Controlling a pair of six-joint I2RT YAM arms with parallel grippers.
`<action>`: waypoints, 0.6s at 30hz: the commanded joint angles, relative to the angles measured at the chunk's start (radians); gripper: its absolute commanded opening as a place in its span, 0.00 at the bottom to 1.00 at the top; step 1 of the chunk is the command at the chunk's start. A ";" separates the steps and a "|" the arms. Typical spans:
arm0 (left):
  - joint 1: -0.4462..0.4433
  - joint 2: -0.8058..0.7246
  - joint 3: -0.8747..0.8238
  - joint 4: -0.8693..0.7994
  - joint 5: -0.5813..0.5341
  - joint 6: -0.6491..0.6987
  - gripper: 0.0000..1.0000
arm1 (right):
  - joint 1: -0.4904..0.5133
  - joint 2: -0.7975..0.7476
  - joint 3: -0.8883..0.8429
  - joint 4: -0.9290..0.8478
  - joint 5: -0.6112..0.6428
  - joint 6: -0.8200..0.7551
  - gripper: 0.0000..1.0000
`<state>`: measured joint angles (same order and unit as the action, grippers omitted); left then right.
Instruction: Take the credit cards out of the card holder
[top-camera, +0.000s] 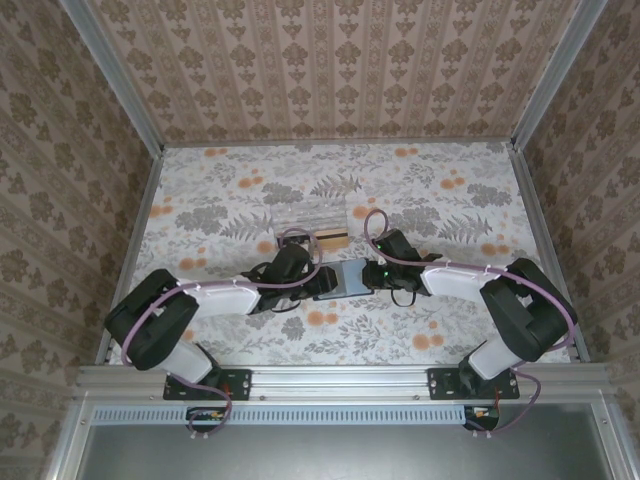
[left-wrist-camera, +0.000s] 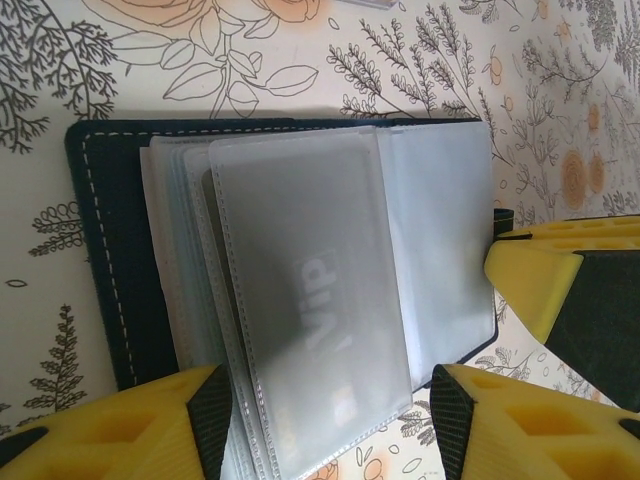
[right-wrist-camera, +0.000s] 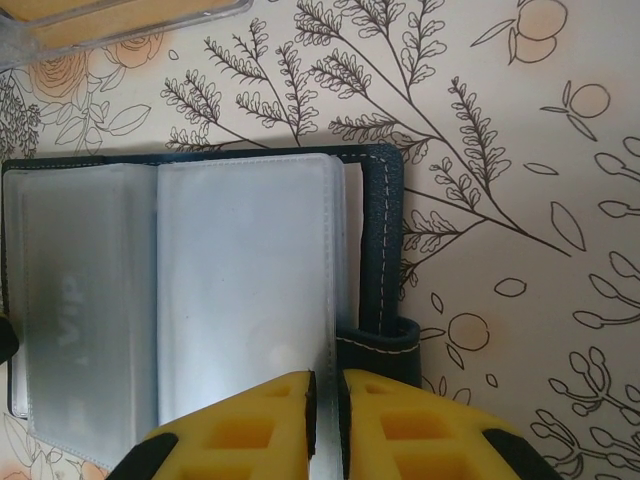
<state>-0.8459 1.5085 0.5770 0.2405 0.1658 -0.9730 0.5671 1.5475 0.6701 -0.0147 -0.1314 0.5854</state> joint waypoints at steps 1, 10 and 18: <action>-0.008 0.019 0.021 0.034 0.020 -0.010 0.58 | -0.003 0.021 -0.018 0.010 -0.020 0.024 0.18; -0.015 0.062 0.021 0.103 0.055 -0.031 0.59 | -0.003 0.034 -0.016 0.014 -0.035 0.030 0.18; -0.018 0.084 0.017 0.166 0.088 -0.050 0.71 | -0.003 0.042 -0.015 0.012 -0.041 0.031 0.18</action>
<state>-0.8505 1.5677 0.5781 0.3603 0.2070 -1.0031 0.5613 1.5646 0.6701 0.0177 -0.1398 0.6064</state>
